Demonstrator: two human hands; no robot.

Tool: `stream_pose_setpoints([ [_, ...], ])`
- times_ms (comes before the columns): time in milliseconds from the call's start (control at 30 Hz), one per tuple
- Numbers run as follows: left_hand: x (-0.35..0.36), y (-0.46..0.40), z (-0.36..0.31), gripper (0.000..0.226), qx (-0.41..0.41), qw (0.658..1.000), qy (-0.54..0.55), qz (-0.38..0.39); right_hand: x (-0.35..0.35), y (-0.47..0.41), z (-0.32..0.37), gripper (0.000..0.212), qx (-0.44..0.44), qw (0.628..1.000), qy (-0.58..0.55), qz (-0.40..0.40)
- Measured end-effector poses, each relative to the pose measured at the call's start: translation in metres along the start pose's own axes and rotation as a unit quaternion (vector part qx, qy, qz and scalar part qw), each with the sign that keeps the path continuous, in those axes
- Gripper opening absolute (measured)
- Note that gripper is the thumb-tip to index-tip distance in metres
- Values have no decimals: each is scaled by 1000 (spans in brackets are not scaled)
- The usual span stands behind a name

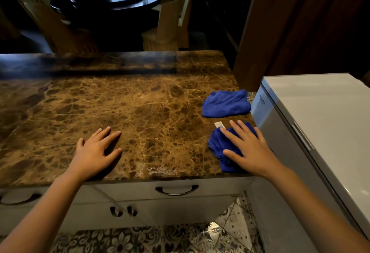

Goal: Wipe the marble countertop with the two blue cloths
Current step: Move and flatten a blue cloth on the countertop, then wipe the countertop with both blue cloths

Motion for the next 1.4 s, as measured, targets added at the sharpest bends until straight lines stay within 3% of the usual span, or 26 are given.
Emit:
stream_pose_setpoints([
  [133, -42, -33, -68, 47, 59, 993, 67, -81, 11, -4, 2, 85, 23, 1000, 6, 9],
  [233, -54, -62, -151, 47, 145, 975, 131, -107, 8, -3, 3, 70, 34, 999, -1, -13],
  [367, -15, -105, -264, 51, 274, 955, 98, -55, 6, -3, 3, 65, 33, 999, -4, -23],
  [533, 58, -133, -346, 45, 375, 922, 42, 87, 6, -4, 2, 60, 31, 998, -27, -41],
  [633, 79, -143, -361, 45, 382, 914, 72, 116, 7, -4, 0, 64, 33, 998, -36, -39],
  [733, 86, -159, -358, 47, 375, 918, 97, 79, 4, -5, 0, 70, 34, 997, -47, -48],
  [900, 96, -165, -351, 47, 400, 916, 35, 21, 3, -5, 0, 70, 35, 996, -62, -50],
  [1033, 107, -165, -336, 59, 359, 933, -1, 39, 2, -5, -1, 68, 34, 996, -56, -53],
  [1167, 108, -168, -336, 70, 376, 925, 8, 64, 2, -5, 0, 58, 33, 996, -50, -60],
  [1400, 83, -162, -350, 41, 392, 916, 76, 20, 1, -6, 0, 57, 28, 996, -46, -66],
])
Point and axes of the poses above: each hand's wrist, its own y-axis away from the middle knuckle, its own x-axis out of the palm, z = x × y, the point moved 10 cm from there along -y, towards the middle knuckle, and after that the axes turned 10 degrees about -z, right-handed, at the moved point
